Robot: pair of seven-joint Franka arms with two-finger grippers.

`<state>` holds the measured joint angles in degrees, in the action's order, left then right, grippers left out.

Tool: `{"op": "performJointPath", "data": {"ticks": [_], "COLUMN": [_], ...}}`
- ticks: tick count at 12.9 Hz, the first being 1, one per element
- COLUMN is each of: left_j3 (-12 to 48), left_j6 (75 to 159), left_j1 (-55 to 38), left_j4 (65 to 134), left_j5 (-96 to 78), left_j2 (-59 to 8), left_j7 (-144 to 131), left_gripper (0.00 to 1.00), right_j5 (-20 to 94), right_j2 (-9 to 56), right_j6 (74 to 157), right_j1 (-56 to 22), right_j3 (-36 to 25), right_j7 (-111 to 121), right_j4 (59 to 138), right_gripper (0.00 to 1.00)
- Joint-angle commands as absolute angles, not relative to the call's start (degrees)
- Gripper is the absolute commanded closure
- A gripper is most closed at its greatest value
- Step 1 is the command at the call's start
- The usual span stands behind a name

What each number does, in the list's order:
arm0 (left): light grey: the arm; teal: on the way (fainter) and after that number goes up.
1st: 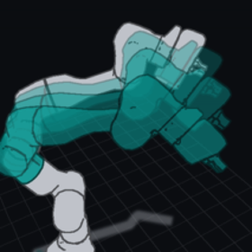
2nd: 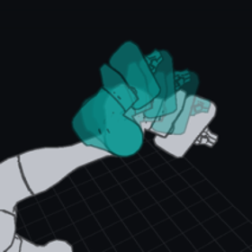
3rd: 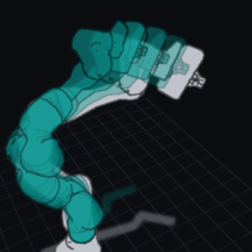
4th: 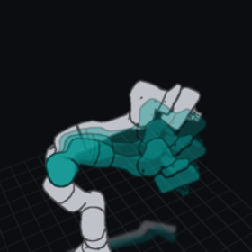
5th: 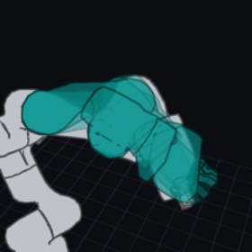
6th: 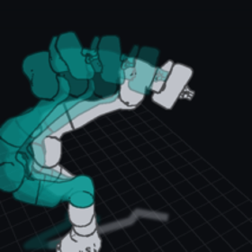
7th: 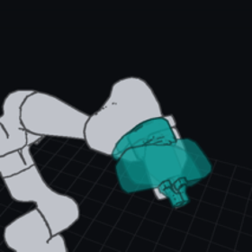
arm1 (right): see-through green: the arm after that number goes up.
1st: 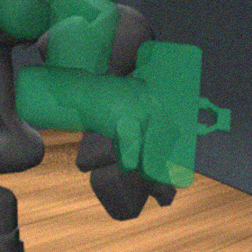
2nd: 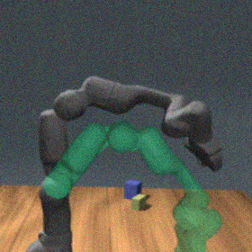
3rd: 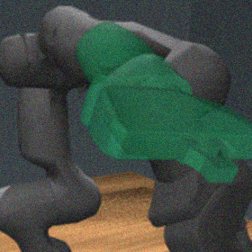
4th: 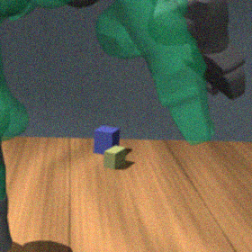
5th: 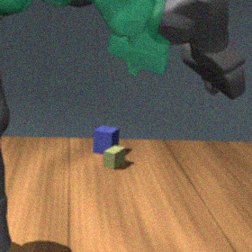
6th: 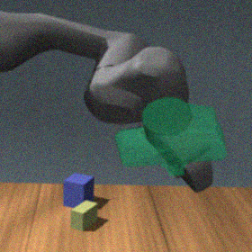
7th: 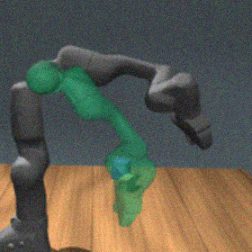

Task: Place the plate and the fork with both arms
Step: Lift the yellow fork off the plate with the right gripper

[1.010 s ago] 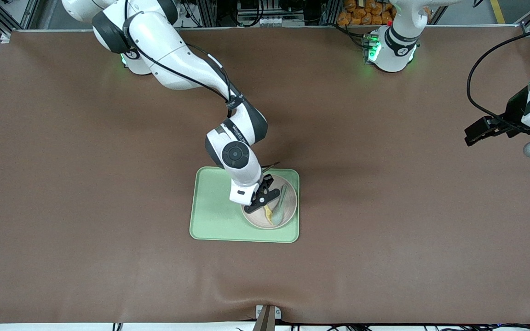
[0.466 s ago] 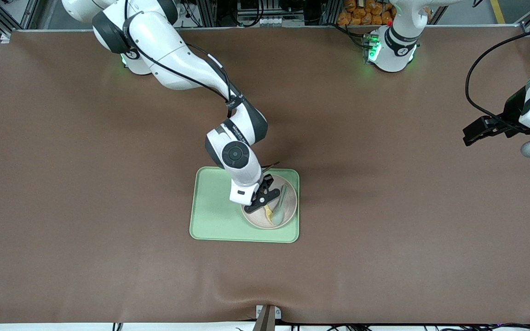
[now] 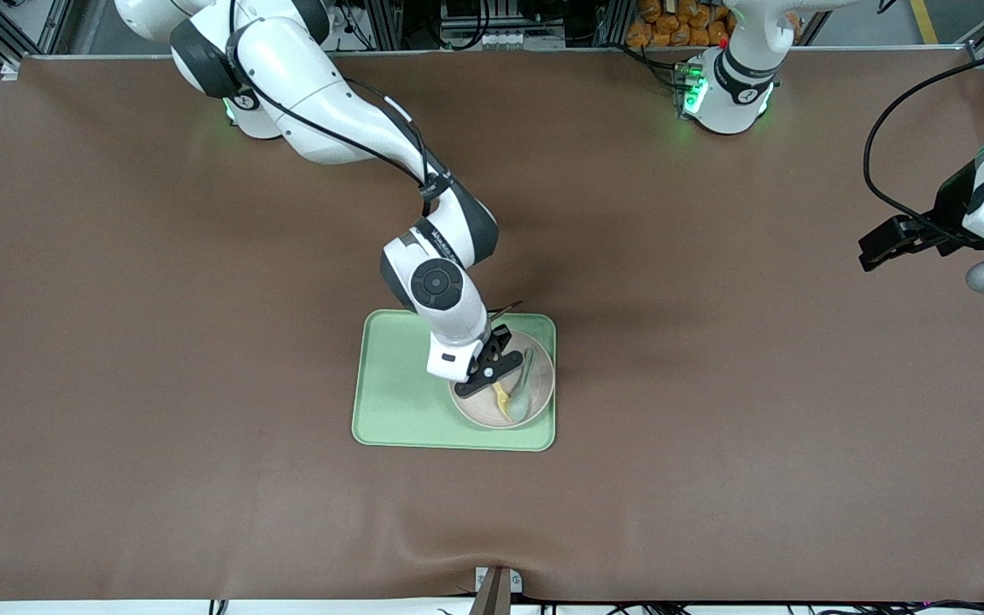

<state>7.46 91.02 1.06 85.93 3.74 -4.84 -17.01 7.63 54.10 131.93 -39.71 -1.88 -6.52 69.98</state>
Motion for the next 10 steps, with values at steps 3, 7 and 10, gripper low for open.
{"op": "performJointPath", "data": {"ticks": [3, 7, 10], "left_j3": [7.91, 7.91, 7.91], "left_j6": [91.58, 91.58, 91.58], "left_j1": [1.32, 1.32, 1.41], "left_j4": [86.57, 86.57, 86.57], "left_j5": [2.81, 2.81, 2.81], "left_j2": [-4.13, -4.13, -4.22], "left_j7": [-16.44, -16.44, -16.44], "left_gripper": [0.0, 0.0, 0.0], "right_j5": [7.38, 7.21, 7.03], "right_j2": [53.0, 53.0, 53.0], "right_j6": [131.13, 129.99, 127.97], "right_j1": [-39.46, -39.46, -39.73], "right_j3": [-1.41, -1.41, -1.41], "right_j7": [-8.53, -9.05, -10.54], "right_j4": [69.96, 71.27, 71.37], "right_gripper": [1.0, 1.0, 1.0]}}
